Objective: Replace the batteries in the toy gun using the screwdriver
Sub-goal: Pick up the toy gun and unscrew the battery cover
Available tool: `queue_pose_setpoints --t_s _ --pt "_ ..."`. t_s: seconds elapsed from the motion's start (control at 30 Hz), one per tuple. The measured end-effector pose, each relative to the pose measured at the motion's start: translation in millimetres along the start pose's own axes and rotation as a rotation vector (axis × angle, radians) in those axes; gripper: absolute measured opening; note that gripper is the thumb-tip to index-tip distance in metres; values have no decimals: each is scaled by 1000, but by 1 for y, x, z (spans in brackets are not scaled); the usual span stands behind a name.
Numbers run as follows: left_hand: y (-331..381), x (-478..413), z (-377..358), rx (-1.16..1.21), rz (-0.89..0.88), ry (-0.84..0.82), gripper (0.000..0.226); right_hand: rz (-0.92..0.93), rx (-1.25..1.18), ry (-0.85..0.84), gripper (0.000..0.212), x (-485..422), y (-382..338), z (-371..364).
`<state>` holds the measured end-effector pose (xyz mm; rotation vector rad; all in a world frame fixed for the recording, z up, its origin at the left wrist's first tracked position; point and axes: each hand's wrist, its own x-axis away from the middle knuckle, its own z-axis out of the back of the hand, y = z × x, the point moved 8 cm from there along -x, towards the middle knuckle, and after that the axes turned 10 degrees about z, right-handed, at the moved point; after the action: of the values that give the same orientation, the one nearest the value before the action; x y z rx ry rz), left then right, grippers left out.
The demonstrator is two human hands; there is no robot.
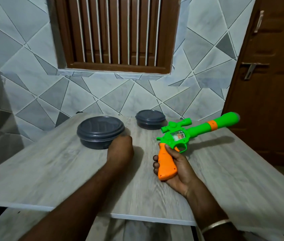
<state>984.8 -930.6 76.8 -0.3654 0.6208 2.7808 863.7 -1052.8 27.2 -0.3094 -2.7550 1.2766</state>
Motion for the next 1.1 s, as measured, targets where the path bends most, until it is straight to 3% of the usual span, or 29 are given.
queue_pose_setpoints --t_s 0.23,0.67,0.93,1.1 --pt "-24 0 -9 -184 103 37 27 40 -43 6 31 -1 -1 1" --pt "-15 -11 -16 -274 0 93 28 45 -57 24 33 -2 -1 9" --pt "-4 -21 -28 -176 -69 -82 27 79 -65 23 30 -2 -4 7" --pt "-9 -32 -23 -18 13 -109 22 97 -82 40 32 -3 -6 10"
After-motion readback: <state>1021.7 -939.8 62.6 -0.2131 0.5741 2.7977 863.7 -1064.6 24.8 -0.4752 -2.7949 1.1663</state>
